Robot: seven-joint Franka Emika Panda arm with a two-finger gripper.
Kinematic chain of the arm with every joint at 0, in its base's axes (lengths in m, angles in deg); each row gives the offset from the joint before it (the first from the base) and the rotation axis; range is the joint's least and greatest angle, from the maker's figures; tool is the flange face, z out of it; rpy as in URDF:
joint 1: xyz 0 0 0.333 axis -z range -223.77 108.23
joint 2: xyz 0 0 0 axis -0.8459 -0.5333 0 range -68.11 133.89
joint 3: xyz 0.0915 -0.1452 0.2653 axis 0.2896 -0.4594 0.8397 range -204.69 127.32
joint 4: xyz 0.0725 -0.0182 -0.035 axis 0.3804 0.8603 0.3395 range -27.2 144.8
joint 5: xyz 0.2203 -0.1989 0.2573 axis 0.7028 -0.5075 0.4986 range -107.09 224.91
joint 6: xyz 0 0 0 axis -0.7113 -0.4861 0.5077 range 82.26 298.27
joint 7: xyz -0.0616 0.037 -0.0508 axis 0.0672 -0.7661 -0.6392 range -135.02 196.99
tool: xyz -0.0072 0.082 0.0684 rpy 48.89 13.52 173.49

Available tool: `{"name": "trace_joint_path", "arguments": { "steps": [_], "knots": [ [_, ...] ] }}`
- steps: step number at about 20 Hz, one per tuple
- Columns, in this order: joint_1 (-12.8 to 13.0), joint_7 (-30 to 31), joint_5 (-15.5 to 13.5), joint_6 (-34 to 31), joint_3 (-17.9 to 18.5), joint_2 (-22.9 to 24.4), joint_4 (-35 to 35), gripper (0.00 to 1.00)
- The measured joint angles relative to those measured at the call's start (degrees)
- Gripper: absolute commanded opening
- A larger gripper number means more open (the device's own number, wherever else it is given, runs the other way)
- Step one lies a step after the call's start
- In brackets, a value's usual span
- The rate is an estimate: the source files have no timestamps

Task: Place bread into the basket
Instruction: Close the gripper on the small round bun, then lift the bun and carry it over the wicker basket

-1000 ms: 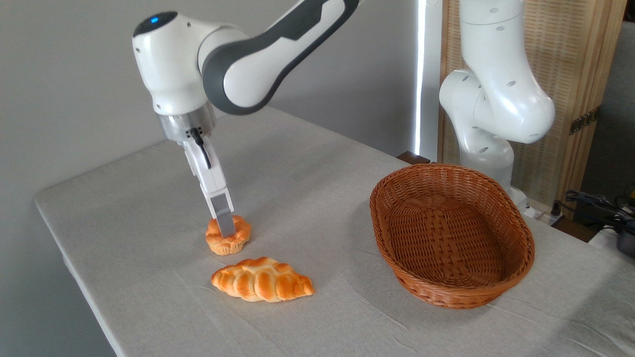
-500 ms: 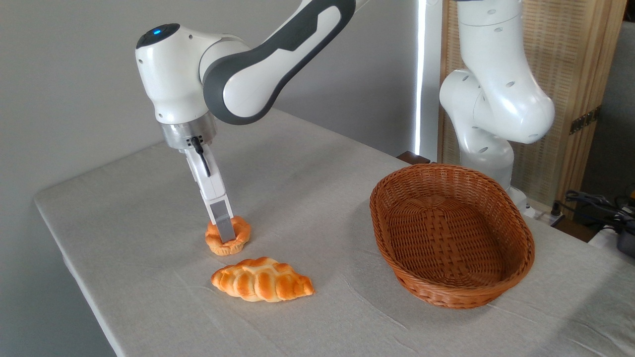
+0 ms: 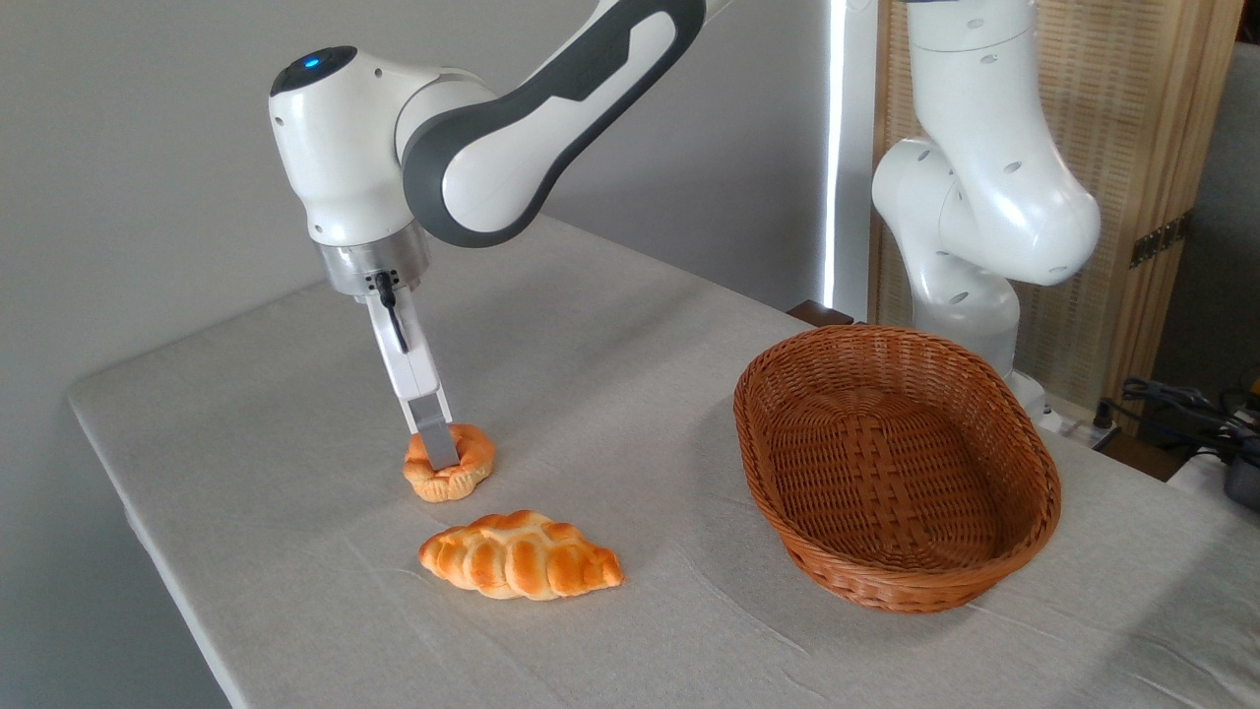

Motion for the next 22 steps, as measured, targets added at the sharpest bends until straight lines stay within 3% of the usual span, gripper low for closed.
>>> {"name": "trace_joint_path", "arguments": {
  "steps": [13,22],
  "knots": [
    [-0.19,0.04,-0.01,-1.46,0.18,1.93,-1.38,0.01],
    [-0.78,-0.05,0.0,-12.87,3.64,5.17,-8.74,0.01]
  ]
}}
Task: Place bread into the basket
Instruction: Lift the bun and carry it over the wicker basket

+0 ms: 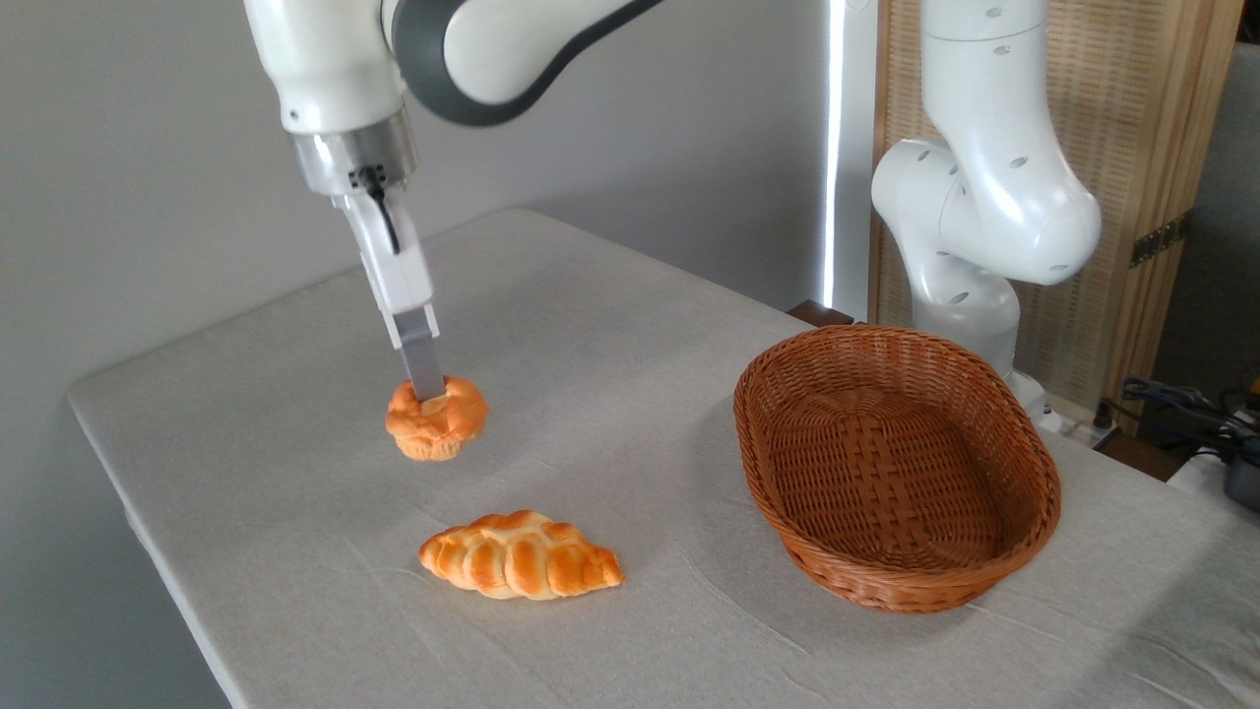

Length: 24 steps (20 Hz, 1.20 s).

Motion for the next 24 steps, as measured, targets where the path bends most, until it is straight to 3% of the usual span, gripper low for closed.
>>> {"name": "trace_joint_path", "arguments": {
  "steps": [5,8,16,18,21,24],
  "knots": [
    [-0.32,-6.98,0.02,-9.35,2.96,6.41,1.35,0.01],
    [-0.37,-10.09,0.02,-12.59,3.94,12.54,7.72,0.01],
    [-1.8,-18.34,0.03,-14.11,9.78,39.45,35.02,0.04],
    [-2.44,-18.38,0.18,-14.47,9.82,42.46,38.79,0.05],
    [-2.53,-18.38,2.88,-14.47,10.14,44.18,42.38,0.05],
    [-2.53,-18.38,3.62,-14.41,10.53,44.45,44.48,0.16]
  ]
}}
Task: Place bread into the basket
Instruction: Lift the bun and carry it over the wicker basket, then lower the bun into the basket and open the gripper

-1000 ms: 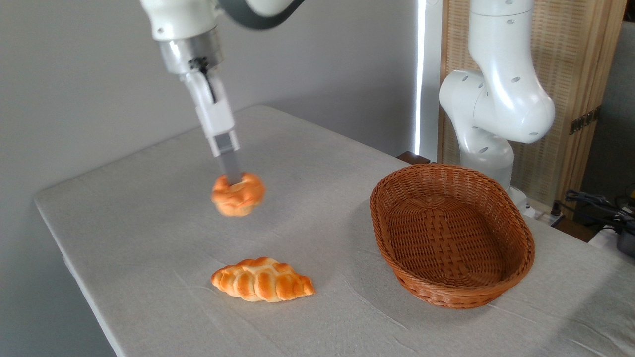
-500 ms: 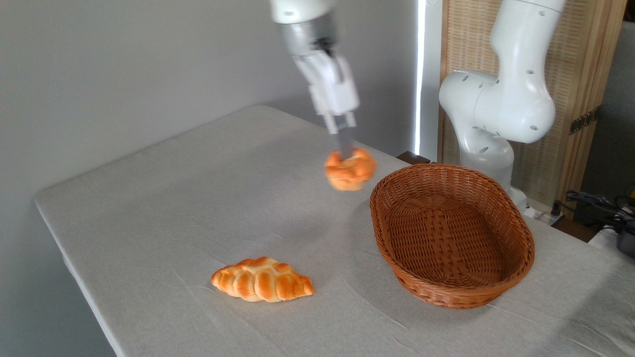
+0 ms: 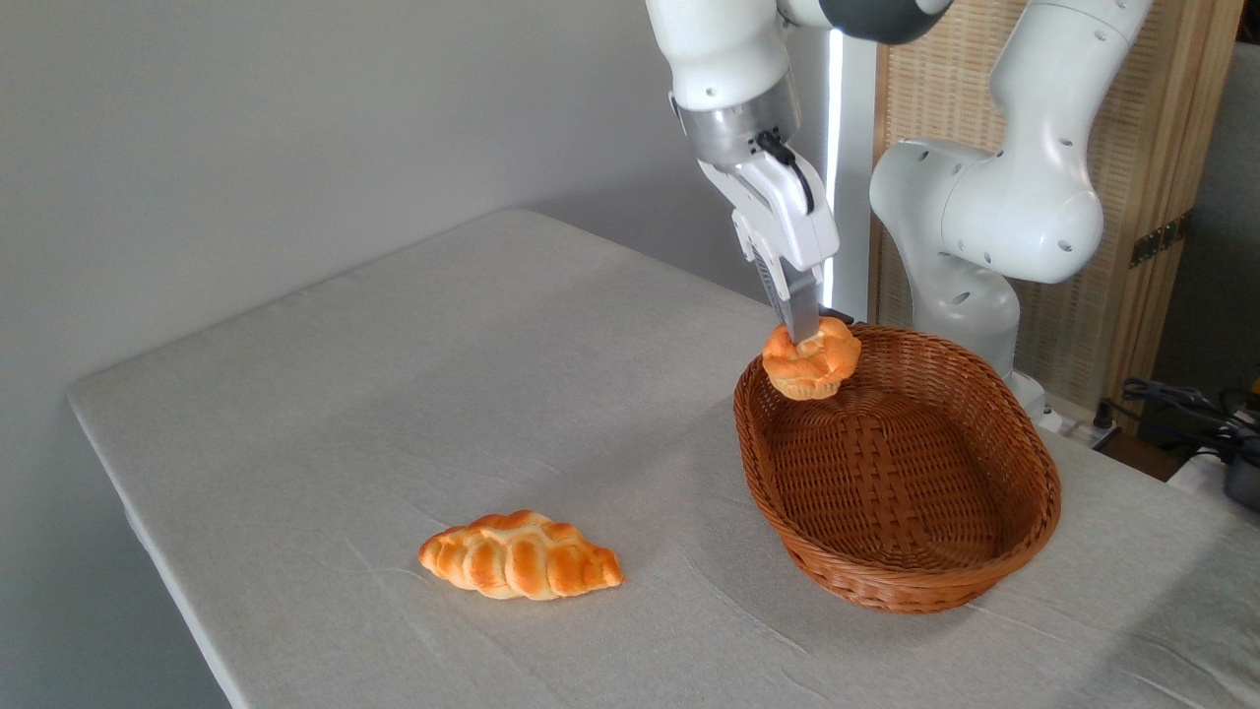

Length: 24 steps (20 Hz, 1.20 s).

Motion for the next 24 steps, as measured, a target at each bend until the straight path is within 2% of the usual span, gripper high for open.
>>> {"name": "trace_joint_path", "arguments": {
  "steps": [1,4,5,6,8,10,16,20,24],
  "knots": [
    [0.0,0.0,0.03,0.11,0.08,-0.01,0.62,0.18],
    [0.0,0.0,0.04,1.54,0.19,-0.25,3.01,0.53],
    [0.0,0.0,0.04,2.45,0.19,-0.41,3.91,0.68],
    [0.0,0.0,0.04,3.01,0.2,-0.6,4.56,0.72],
    [0.0,0.0,0.04,3.67,0.3,-1.08,5.18,0.89],
    [0.0,0.0,0.04,3.85,1.02,-1.52,5.28,1.0],
    [0.0,-0.02,0.43,3.91,3.54,-1.96,5.28,1.0],
    [0.0,-1.68,2.61,3.9,3.68,-1.96,5.27,1.0],
    [0.0,-2.02,2.82,3.92,3.9,-1.89,4.3,1.0]
  ]
}}
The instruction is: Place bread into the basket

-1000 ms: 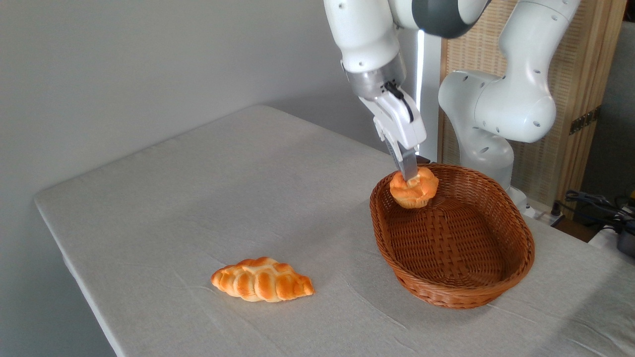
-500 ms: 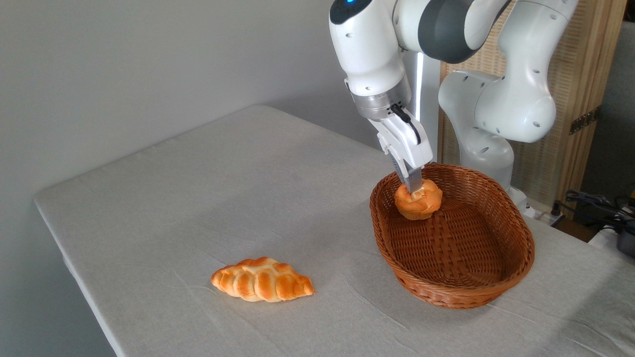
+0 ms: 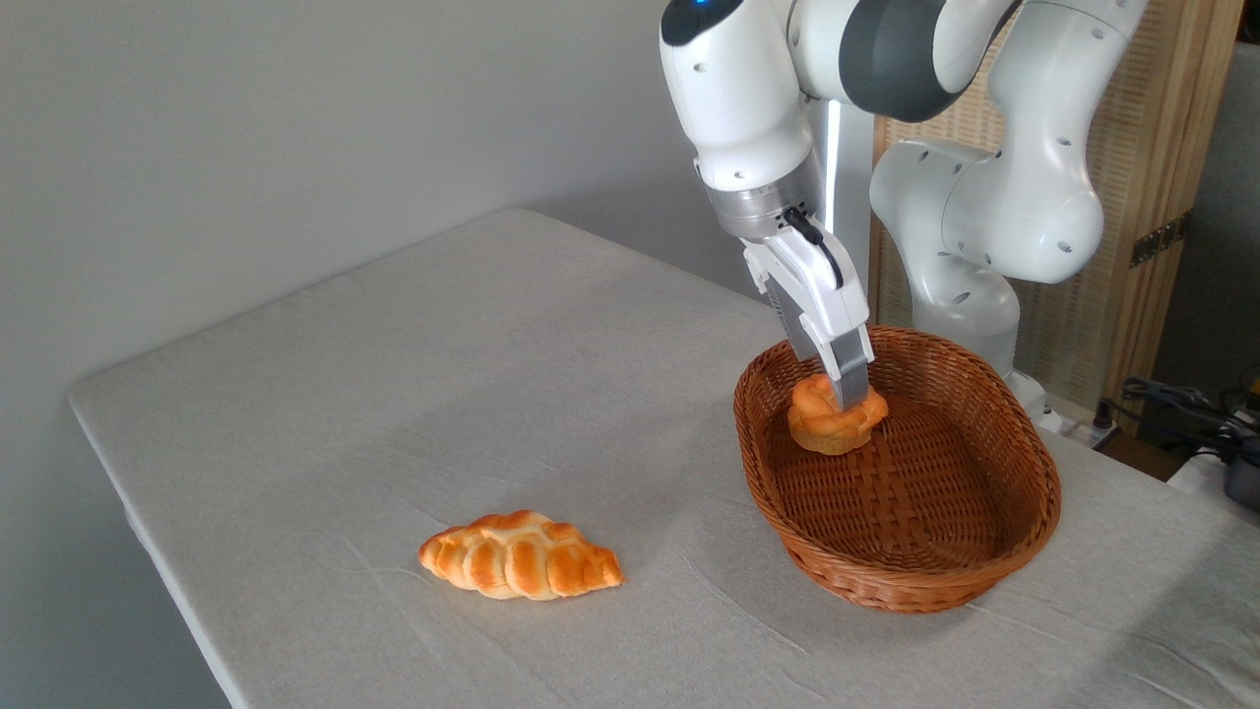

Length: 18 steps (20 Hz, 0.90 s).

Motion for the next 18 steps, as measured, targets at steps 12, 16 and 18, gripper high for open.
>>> {"name": "trace_joint_path", "arguments": {
  "steps": [12,16,18],
  "knots": [
    [1.09,0.42,-13.16,0.24,-2.03,-9.24,-22.76,1.0],
    [1.71,8.87,-13.4,0.22,-5.34,-20.19,-36.6,1.0],
    [1.79,13.13,-13.4,-0.01,-5.43,-24.98,-43.0,1.0]
  ]
}}
